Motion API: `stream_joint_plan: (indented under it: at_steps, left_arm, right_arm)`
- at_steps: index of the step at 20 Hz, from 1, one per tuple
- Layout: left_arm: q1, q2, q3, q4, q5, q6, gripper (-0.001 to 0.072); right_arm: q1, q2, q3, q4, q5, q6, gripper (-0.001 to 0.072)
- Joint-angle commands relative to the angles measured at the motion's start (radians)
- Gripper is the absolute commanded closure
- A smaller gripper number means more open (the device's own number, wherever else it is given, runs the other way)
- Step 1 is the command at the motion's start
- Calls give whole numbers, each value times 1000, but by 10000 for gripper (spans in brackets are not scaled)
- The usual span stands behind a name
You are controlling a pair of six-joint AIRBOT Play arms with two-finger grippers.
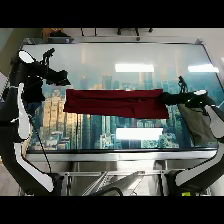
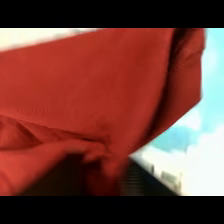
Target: Fold the shirts.
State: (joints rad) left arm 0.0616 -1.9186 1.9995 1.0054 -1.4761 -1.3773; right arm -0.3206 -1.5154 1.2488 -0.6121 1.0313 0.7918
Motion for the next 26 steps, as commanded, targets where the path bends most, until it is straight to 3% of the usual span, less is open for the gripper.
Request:
stream_joint_plan:
  at_steps: [1, 2, 5, 9, 13, 17, 19, 22, 26]
  left_arm:
    - [-31, 9, -39, -156, 34, 7, 689]
    - [-57, 8, -49, -165, 54, 8, 689]
    - [-177, 6, -119, -161, 161, 35, 688]
    - [-397, -27, -238, -163, 475, 35, 688]
    - [-631, -198, -132, -171, 625, 13, 688]
    - [-766, -384, 108, -175, 630, -89, 688]
    - [-774, -405, 110, -270, 652, -89, 688]
    - [-723, -357, 40, -415, 603, -16, 688]
    - [-555, -165, 34, -528, 296, 114, 688]
  right_arm:
    - [36, -10, 16, -13, 17, -16, 631]
    - [36, -5, 35, -12, 48, -18, 695]
    - [33, 47, 121, 0, 149, 26, 693]
    - [34, 152, 303, 14, 365, 128, 693]
    - [34, 221, 463, 62, 495, 211, 693]
    - [34, 244, 528, 67, 505, 257, 693]
    - [35, 245, 527, 67, 521, 257, 693]
    - [44, 238, 527, 67, 522, 269, 692]
    - [148, 231, 527, 66, 471, 283, 693]
